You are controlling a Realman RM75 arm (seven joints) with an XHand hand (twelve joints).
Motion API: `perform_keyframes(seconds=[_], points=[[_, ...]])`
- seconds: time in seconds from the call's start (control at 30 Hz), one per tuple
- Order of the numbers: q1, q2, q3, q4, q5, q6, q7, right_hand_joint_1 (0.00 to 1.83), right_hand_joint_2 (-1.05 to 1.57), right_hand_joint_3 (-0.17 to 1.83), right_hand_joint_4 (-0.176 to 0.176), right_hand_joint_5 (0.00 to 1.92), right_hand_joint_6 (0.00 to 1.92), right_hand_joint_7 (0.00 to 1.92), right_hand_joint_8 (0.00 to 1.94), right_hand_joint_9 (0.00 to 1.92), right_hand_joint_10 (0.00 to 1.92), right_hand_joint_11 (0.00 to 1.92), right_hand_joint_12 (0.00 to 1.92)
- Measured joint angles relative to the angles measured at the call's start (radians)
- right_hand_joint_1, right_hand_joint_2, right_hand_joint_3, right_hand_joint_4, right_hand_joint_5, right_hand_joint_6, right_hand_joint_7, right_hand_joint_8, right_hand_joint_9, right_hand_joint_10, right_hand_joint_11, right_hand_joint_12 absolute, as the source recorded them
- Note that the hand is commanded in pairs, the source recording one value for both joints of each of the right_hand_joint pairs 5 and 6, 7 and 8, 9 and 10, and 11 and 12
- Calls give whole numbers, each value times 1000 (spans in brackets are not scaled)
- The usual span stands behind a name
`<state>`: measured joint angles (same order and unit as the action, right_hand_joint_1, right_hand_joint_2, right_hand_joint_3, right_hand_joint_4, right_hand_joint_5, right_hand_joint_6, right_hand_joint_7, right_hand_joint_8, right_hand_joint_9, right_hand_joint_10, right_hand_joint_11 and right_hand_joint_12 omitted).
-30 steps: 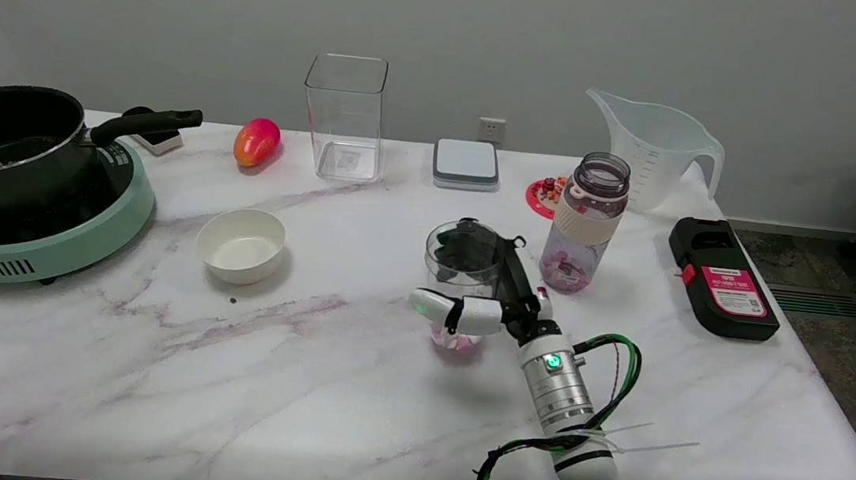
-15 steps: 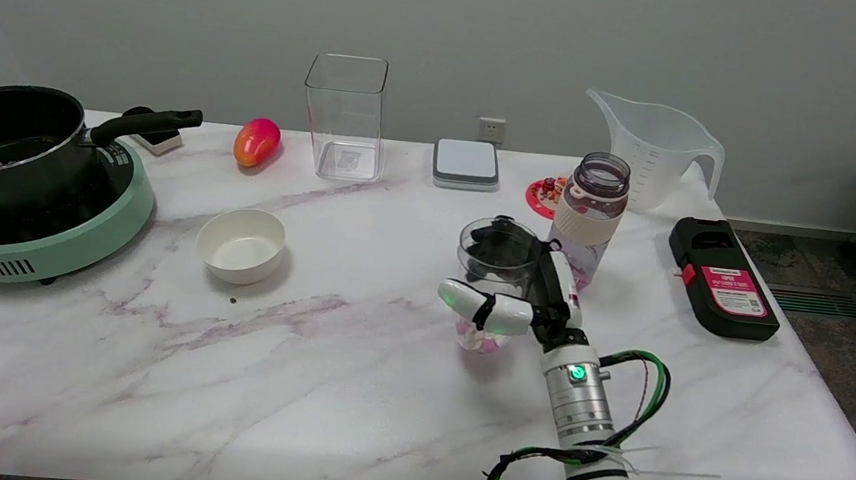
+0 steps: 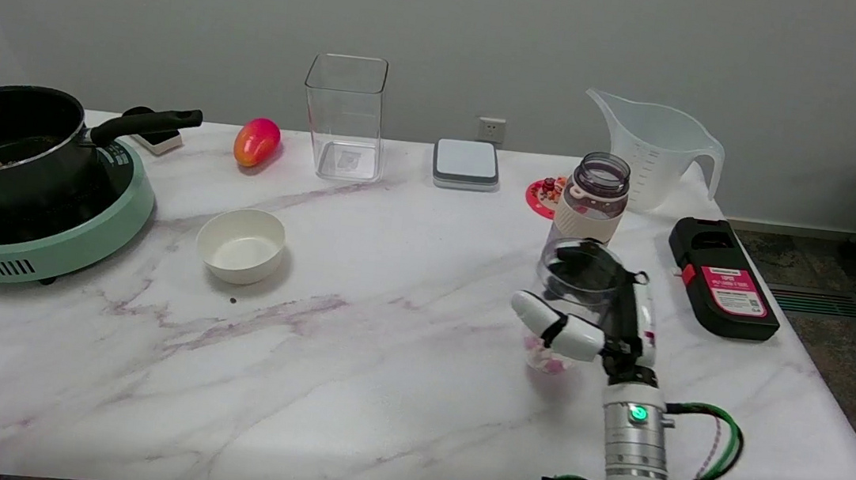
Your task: Pour the candy into the black bottle.
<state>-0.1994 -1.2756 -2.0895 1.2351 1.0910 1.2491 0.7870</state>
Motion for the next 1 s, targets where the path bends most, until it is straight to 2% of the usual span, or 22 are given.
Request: perform_keyframes(seconds=[0.33,0.63,0.77,1.0], points=[[-70,56,37,77,103,162,-109,1258,1424,464,0,1476,1476,1590,1590,1551,1551,1299,1299],[-72,166,129,162,151,220,-224,1300,1355,539,0,1450,1450,1574,1574,1536,1536,1295,1295],[-67,214,190,187,164,213,-259,1367,1205,665,0,1376,1376,1521,1521,1494,1494,1258,1258],[-61,292,350,230,170,100,-314,1497,690,1043,0,1221,1221,1401,1401,1363,1363,1123,1123]])
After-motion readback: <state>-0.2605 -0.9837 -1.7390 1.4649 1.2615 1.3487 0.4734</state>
